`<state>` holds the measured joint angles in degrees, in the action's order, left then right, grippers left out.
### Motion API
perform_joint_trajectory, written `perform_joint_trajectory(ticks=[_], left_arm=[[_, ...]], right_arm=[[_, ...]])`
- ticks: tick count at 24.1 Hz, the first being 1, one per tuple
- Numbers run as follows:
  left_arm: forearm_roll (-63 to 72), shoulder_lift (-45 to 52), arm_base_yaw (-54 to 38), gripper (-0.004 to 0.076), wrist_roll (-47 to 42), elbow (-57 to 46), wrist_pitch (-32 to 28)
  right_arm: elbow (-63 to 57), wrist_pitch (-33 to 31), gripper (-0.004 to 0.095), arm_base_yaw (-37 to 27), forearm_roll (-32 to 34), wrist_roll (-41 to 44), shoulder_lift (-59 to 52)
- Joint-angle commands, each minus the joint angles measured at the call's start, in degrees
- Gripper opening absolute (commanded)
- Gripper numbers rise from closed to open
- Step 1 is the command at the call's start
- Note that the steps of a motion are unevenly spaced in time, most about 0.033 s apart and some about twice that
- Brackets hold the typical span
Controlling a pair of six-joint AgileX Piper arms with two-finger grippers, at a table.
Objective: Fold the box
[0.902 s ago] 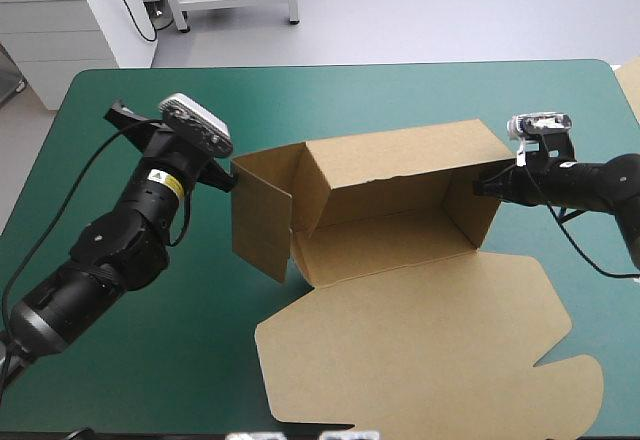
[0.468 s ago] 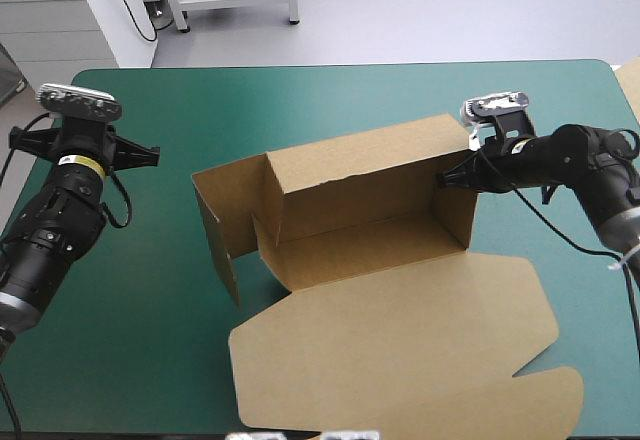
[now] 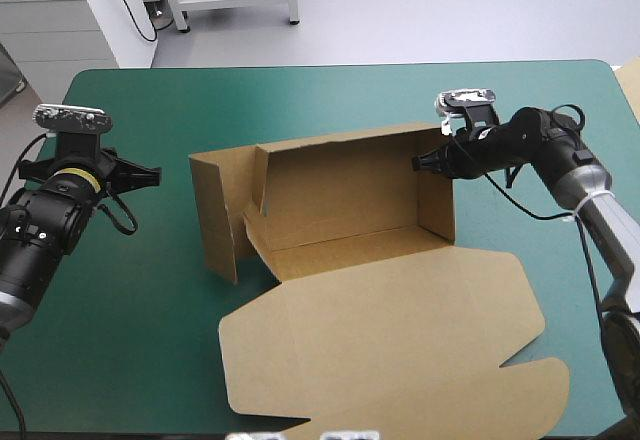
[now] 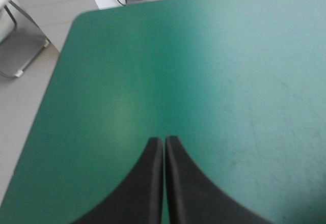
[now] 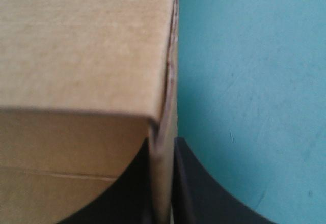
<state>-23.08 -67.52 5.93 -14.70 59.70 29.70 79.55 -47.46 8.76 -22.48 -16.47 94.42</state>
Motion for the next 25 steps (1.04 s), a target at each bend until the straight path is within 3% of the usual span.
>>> perform_joint_trajectory(ticks=[1, 7, 12, 18, 25], left_arm=[[7.7, 1.4, 0.0, -0.0004, 6.0, 1.8, 1.5], [18.2, 0.6, -0.1, -0.0004, 14.7, 1.8, 8.6], [18.1, -0.5, -0.1, -0.0004, 15.0, 1.8, 13.5], [18.1, -0.8, -0.1, -0.0006, 15.1, 1.8, 15.0], [18.9, -0.8, -0.1, -0.0006, 17.2, 1.8, 15.5]], right_arm=[[1.5, 1.2, 0.0100, 0.1, -0.8, -0.7, 1.6], [2.0, 6.4, 0.0290, 0.1, -0.6, -1.5, 4.0], [4.4, 5.4, 0.0297, 0.1, 0.6, -1.9, 4.0], [17.9, -4.8, 0.0316, 0.1, 9.3, 2.6, 3.2], [18.5, -2.1, 0.0318, 0.1, 11.8, 2.5, 3.4]])
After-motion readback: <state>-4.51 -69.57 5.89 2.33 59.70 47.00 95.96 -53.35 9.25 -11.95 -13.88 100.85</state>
